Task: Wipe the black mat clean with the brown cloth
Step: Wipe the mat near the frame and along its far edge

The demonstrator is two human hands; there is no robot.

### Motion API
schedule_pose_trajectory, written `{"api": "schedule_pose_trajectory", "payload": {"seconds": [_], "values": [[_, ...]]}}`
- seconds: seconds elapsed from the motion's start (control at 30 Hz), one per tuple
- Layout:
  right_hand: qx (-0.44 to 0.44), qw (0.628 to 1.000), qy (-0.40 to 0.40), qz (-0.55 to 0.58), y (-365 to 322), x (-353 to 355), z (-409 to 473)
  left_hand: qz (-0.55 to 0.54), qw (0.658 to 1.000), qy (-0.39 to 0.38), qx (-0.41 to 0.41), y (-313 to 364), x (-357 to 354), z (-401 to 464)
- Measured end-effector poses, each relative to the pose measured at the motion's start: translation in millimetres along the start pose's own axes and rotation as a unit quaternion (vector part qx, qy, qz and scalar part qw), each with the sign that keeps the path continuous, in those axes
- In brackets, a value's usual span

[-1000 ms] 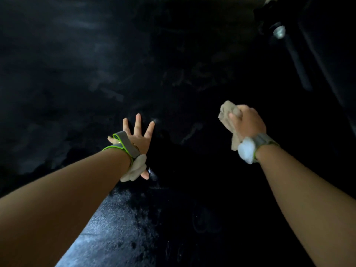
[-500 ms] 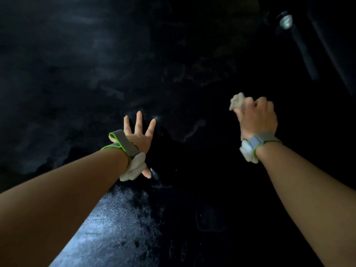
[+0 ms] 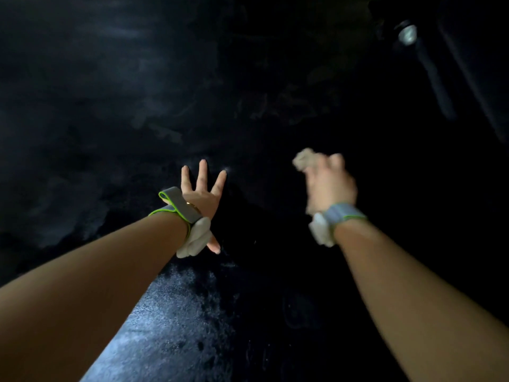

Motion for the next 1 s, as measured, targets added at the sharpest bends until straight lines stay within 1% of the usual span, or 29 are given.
{"api": "schedule_pose_trajectory", "payload": {"seconds": [0.03,0.07,0.13,0.2,0.3,0.4,0.5,0.6,0.63,0.7,0.73,0.77,0.8,0.83,0.9,0.93,1.0], "values": [[-0.039,0.999,0.014,0.014,25,11,6,-0.003,1.000,0.001,-0.001,-1,0,1],[-0.055,0.998,0.033,0.018,40,17,9,-0.004,1.000,-0.003,-0.002,-1,-1,1],[-0.050,0.997,0.050,-0.009,43,19,11,0.002,1.000,-0.007,-0.009,0,0,-1],[-0.049,0.997,0.042,-0.046,38,17,13,0.009,1.000,-0.004,-0.013,1,1,-1],[-0.011,0.993,0.054,-0.106,28,17,10,0.008,1.000,0.001,-0.011,-2,-2,2],[-0.026,0.989,0.045,-0.137,21,11,5,0.010,1.000,0.003,-0.013,-2,-1,1],[-0.047,0.991,0.077,-0.096,24,3,0,0.010,1.000,-0.001,-0.010,-2,0,0],[-0.079,0.993,0.067,-0.055,30,1,5,0.006,1.000,0.002,-0.013,-3,0,2],[-0.095,0.993,0.059,-0.025,29,1,4,0.004,1.000,-0.001,-0.016,-2,-2,2],[-0.123,0.988,0.048,0.082,13,3,-3,0.004,1.000,0.000,-0.019,-3,-3,2],[-0.115,0.987,0.029,0.113,-8,0,-14,0.004,1.000,0.003,-0.020,-3,-2,1],[-0.068,0.994,0.017,0.084,-34,-10,-28,0.004,1.000,0.004,-0.022,-1,-1,-1],[-0.008,0.997,-0.014,0.078,-65,-22,-48,0.009,1.000,0.004,-0.023,0,0,-4],[0.031,0.998,-0.021,0.058,-87,-31,-63,0.023,0.999,0.006,-0.026,3,1,-5],[0.079,0.996,0.003,0.044,-98,-34,-69,0.037,0.999,0.000,-0.026,4,1,-7],[0.083,0.995,-0.001,0.047,-90,-35,-67,0.032,0.999,0.002,-0.025,3,1,-6],[-0.004,0.999,0.028,0.037,-45,-21,-45,0.015,1.000,0.011,-0.021,-2,-1,0]]}}
Point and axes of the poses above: each hand's wrist, its own z-axis towards the middle knuckle, its own x-axis out of the back of the hand, y = z × x, the point moved 4 cm from there along z, towards the middle knuckle, and after that the axes turned 13 degrees about -y, right-handed, at the moved point
